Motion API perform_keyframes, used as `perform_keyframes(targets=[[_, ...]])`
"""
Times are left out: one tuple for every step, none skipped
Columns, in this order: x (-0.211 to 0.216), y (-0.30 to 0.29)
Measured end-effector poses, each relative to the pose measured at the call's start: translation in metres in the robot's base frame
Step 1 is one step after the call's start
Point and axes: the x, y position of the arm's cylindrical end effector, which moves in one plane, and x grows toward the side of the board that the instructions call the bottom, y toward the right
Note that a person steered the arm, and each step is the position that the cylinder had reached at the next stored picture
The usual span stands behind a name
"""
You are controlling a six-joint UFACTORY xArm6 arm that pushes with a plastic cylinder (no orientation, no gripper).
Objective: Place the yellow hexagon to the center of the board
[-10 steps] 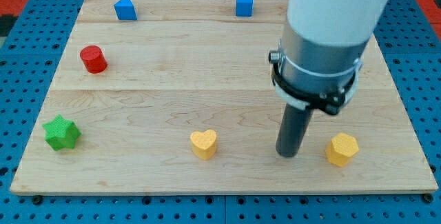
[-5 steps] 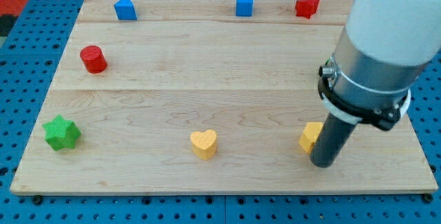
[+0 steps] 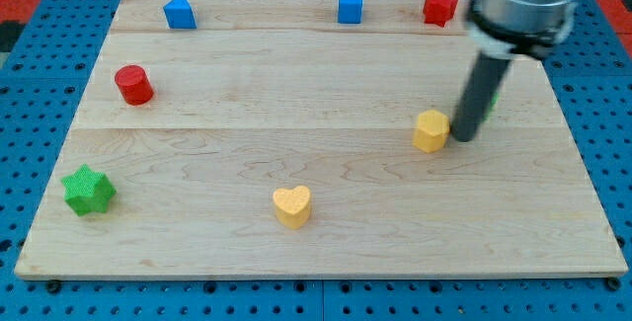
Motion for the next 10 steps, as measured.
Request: perform_keyframes(targets=[[0.014, -0.033], [0.024, -0.024], [0.025, -0.053], [0.003, -0.096], [-0.017, -0.066], [-0.025, -0.028], [-0.043, -0.038], [-0.048, -0.117], [-0.066, -0.098], [-0.114, -0.021]])
